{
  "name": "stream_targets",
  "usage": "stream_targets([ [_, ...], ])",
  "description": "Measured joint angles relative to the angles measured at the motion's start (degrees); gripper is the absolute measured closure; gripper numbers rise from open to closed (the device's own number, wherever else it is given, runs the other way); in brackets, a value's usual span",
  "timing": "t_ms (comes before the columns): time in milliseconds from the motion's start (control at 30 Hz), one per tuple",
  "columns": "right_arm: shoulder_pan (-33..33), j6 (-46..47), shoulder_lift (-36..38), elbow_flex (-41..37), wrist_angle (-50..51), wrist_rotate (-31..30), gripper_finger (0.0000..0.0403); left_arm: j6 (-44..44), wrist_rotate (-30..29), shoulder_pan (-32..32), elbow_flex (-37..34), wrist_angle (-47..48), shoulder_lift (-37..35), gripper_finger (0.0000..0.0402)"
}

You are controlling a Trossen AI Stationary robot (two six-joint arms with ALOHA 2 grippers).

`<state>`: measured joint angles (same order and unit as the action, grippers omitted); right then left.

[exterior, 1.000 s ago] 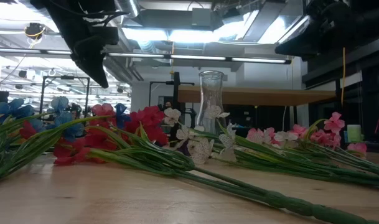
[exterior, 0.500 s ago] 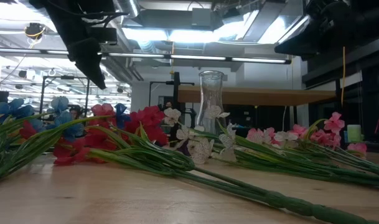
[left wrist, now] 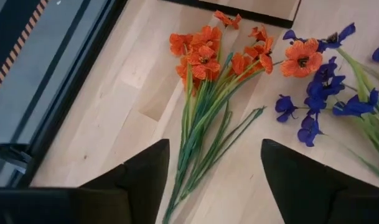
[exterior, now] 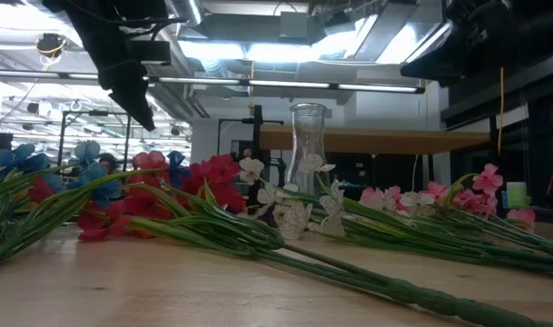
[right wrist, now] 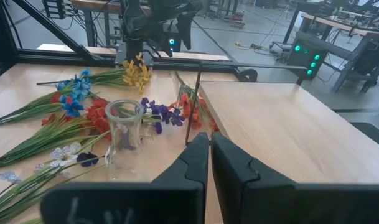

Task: Pick and place flowers into a vace then onto a shelf
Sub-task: Put the orange flowers into the transparent vase

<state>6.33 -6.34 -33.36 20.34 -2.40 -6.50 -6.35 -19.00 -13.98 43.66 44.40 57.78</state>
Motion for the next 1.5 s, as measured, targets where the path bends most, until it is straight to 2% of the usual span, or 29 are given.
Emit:
stream_targets([
  [133, 0.0, 0.0, 0.0, 0.0, 0.0, 0.0, 0.0379, -5.5, 0.8, -0.2, 0.0, 0.0, 0.8, 0.0151],
  [233, 0.0, 0.0, 0.0, 0.0, 0.0, 0.0, 0.0379, -5.9, 3.0, -1.1, 0.0, 0.3, 2.8, 0.0151],
  [467, 0.0, 0.0, 0.0, 0.0, 0.0, 0.0, 0.0379, 0.3, 6.9, -5.1, 0.0, 0.5, 9.6, 0.0151],
  [700, 0.0, 0.0, 0.0, 0.0, 0.0, 0.0, 0.038, 1.5, 11.4, -10.7, 0.0, 0.7, 14.1, 0.0151],
  [1200, 0.0, 0.0, 0.0, 0.0, 0.0, 0.0, 0.038, 8.9, 9.8, -16.3, 0.0, 3.5, 21.4, 0.0151],
  [1500, 0.0, 0.0, 0.0, 0.0, 0.0, 0.0, 0.038, 13.7, 9.9, -16.3, 0.0, 2.7, 27.6, 0.0151],
])
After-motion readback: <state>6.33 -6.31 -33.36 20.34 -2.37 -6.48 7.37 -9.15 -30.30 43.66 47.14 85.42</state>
